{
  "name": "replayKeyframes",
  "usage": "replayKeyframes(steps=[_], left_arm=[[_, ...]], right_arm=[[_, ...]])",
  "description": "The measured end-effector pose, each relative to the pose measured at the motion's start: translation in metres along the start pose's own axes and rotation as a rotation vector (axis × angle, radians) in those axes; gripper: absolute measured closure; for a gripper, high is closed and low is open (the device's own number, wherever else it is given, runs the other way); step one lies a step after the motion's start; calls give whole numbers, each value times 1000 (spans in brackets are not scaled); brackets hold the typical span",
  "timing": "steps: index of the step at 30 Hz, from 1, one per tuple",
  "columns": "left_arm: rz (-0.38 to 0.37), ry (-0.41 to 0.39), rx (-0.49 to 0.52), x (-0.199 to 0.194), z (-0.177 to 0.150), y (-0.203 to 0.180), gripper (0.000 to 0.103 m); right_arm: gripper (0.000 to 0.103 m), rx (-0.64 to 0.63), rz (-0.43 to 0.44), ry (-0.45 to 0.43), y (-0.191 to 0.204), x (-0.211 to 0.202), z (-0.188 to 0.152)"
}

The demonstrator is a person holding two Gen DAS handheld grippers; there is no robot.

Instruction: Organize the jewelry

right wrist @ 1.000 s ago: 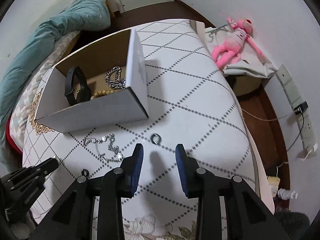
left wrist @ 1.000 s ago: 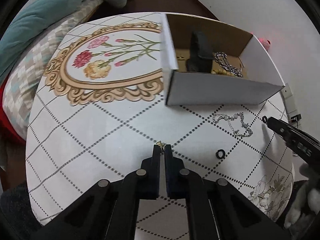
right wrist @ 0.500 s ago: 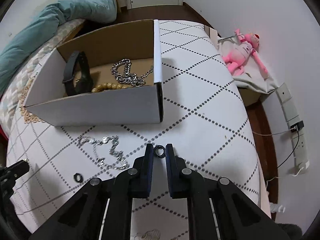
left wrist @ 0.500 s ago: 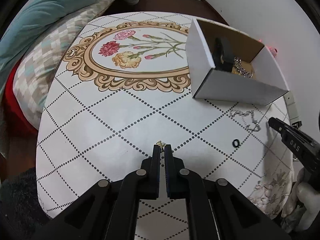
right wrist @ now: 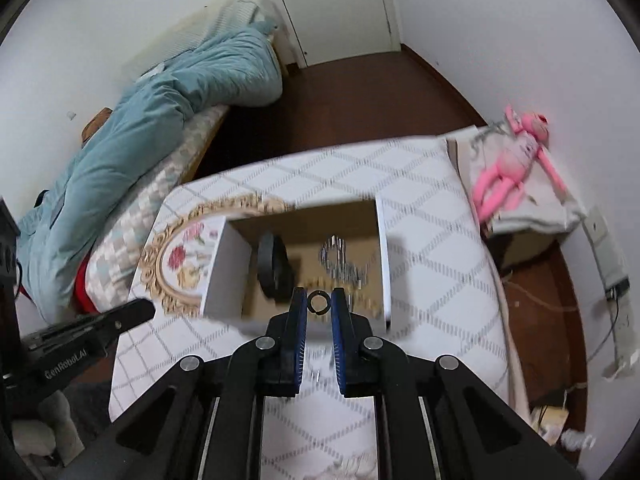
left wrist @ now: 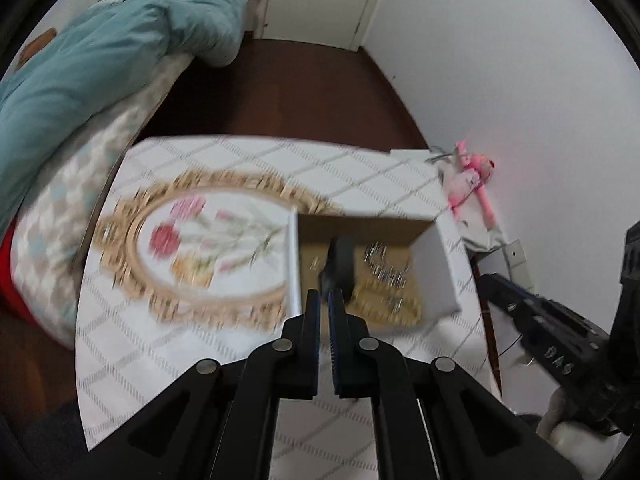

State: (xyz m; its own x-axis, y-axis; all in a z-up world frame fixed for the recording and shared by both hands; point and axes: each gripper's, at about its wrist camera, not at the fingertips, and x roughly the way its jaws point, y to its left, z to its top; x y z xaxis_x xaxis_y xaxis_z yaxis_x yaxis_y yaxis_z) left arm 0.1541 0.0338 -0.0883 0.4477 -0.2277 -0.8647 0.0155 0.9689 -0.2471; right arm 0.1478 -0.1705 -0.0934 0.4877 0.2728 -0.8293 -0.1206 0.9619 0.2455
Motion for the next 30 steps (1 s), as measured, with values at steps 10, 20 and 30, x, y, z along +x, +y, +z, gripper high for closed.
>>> replayKeyframes(steps=[10,20,30], left_arm=[[53,-8,-94,-10,-35,62,99],[182,181,-78,67,-125,76,68],[263,101,33,78,-130,44,62]], right_arm=[[91,22,22,9,0,-3,-18],[91,105,-36,133,-16,37,-108],[90,105,-89,135,-25,37,-111]])
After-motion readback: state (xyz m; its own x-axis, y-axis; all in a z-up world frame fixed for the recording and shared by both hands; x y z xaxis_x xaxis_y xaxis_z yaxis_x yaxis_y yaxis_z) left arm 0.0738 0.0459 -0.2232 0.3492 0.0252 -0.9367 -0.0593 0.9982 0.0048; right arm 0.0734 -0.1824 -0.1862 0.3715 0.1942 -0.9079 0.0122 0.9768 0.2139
